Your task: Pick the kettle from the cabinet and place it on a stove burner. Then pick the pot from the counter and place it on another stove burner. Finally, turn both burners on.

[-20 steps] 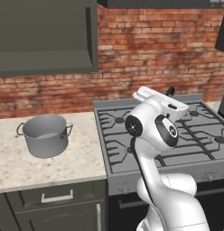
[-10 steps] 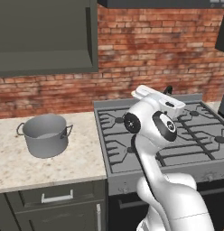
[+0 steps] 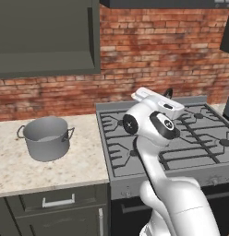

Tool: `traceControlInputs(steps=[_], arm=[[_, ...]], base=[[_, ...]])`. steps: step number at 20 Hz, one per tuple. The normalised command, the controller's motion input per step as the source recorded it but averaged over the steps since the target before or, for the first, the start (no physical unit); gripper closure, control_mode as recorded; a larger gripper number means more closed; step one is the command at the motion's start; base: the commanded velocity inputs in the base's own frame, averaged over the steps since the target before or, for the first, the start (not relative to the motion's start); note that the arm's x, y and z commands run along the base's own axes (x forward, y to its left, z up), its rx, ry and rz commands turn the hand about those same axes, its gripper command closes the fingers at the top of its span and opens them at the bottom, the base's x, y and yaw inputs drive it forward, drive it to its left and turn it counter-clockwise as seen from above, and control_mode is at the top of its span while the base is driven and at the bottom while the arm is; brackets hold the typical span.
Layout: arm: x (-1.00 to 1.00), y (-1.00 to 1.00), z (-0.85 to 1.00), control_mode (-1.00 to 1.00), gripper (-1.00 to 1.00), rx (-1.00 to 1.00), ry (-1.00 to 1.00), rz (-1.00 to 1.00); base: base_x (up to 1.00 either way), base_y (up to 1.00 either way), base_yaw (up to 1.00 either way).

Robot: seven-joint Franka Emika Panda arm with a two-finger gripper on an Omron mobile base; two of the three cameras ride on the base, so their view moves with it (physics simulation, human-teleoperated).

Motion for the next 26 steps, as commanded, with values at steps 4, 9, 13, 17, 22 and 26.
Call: traceControlInputs(steps=[4,9,13,17,22,26], arm=[[0.19,0.07,-0.1,-1.0,1.0,0.0,0.0,-0.05],[0.2,0.05,-0.07,-1.0,1.0,0.0,0.0,-0.06],[0.22,0.05,-0.08,-1.0,1.0,0.0,0.0,-0.06],[0.26,0.05,-0.09,-1.0,1.0,-0.01,0.0,-0.06],[0.27,0.05,-0.09,-1.0,1.0,-0.01,0.0,-0.06],[0.26,0.07,-0.13,-1.0,1.0,-0.02,0.0,-0.06]], base=[[0.0,0.0,0.0],[0.0,0.0,0.0],[0.0,0.0,0.0],[0.0,0.0,0.0],[0.0,0.0,0.0],[0.0,0.0,0.0]])
